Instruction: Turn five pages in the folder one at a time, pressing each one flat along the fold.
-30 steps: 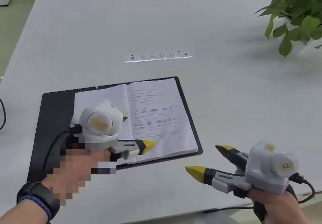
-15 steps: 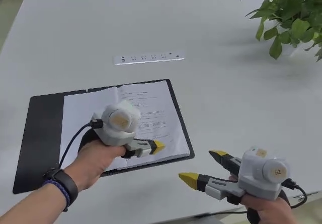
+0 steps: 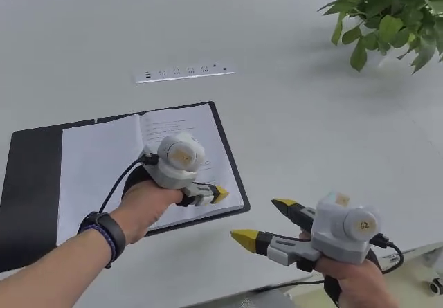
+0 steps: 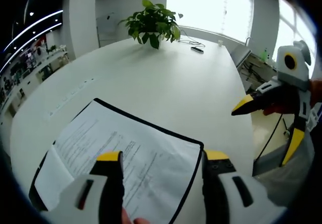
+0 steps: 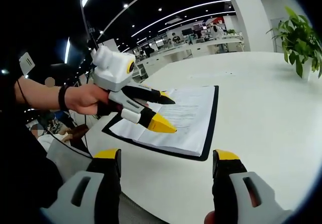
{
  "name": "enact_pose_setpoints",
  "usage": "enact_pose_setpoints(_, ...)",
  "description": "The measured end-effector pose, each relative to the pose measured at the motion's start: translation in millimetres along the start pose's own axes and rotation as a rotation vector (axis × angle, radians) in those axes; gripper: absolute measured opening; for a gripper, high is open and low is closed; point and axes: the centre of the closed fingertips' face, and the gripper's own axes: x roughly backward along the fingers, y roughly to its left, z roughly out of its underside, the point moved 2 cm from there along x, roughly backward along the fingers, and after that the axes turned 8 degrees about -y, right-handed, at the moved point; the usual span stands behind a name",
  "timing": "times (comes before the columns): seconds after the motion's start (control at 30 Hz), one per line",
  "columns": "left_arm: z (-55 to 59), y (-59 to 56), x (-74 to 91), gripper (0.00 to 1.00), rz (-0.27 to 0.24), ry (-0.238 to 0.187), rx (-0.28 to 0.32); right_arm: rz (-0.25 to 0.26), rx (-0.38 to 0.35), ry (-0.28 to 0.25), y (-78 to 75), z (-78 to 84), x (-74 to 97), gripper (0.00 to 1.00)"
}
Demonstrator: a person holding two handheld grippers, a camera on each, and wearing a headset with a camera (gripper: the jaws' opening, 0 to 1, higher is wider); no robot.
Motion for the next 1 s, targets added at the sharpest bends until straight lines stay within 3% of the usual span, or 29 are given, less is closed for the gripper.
enact_pose_setpoints(0.43, 26.4, -4.9, -36.9, 0.64, -0.021, 0.075, 0.034, 0.008, -0.021, 0.015, -10.9, 5.6, 6.7, 0.72)
enact_pose_setpoints(0.57, 37.5, -1.9, -40.5, 0.65, -0.053, 0.107, 0.003, 0.021, -0.052, 0.004, -17.7, 5.9, 6.6, 0.67)
enact_pose_setpoints(1.0, 38.6, 0.5, -40.5, 0.62, -0.059, 0.080, -0.019, -0.007, -0.061, 0.001, -14.9, 7.0, -5.8, 0.64)
